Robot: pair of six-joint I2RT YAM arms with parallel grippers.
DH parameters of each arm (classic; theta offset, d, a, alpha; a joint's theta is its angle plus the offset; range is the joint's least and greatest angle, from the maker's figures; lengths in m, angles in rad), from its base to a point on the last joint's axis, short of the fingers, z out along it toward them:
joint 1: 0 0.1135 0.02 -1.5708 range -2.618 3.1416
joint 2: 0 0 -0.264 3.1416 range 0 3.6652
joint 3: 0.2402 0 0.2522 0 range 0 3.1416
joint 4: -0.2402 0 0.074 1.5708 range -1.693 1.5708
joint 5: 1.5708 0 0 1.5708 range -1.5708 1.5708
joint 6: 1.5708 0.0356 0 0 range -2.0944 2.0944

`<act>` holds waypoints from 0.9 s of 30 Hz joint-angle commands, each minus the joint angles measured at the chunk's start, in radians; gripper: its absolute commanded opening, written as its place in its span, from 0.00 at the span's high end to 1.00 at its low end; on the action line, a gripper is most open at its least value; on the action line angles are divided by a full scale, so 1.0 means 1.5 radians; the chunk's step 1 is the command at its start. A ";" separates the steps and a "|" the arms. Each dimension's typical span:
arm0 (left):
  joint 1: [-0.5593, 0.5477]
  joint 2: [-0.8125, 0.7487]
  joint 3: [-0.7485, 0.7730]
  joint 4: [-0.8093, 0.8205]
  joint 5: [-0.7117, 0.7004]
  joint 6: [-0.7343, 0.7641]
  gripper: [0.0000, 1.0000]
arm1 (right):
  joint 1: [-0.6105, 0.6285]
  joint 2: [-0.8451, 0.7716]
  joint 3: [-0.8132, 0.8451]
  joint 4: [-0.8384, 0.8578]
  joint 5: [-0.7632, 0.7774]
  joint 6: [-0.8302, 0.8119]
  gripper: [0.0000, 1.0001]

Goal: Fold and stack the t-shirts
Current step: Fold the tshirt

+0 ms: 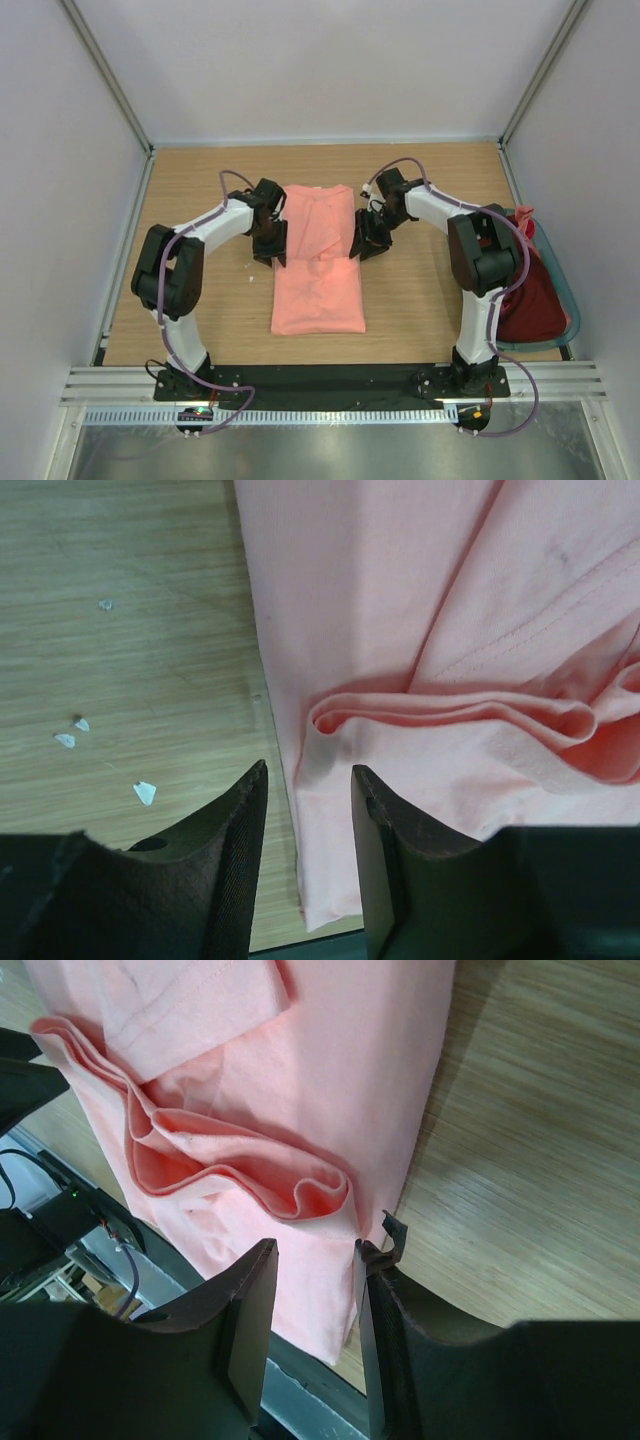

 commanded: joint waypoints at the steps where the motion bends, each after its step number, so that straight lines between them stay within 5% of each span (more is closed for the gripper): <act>1: 0.010 0.018 0.030 0.022 0.019 0.021 0.60 | 0.008 0.009 0.021 0.005 -0.013 -0.007 0.57; 13: 0.014 0.057 0.053 0.033 0.069 0.014 0.73 | 0.010 0.041 0.042 0.012 -0.014 -0.003 0.57; 16: 0.016 0.058 0.058 0.027 0.056 0.014 0.83 | 0.009 0.044 0.053 0.008 -0.003 0.000 0.65; 20: 0.026 0.056 0.060 0.015 0.025 0.011 0.96 | 0.009 0.038 0.055 -0.003 0.024 0.005 0.97; 27: 0.042 0.053 0.058 0.011 0.018 0.013 1.00 | 0.009 0.005 0.039 -0.004 0.082 0.020 0.99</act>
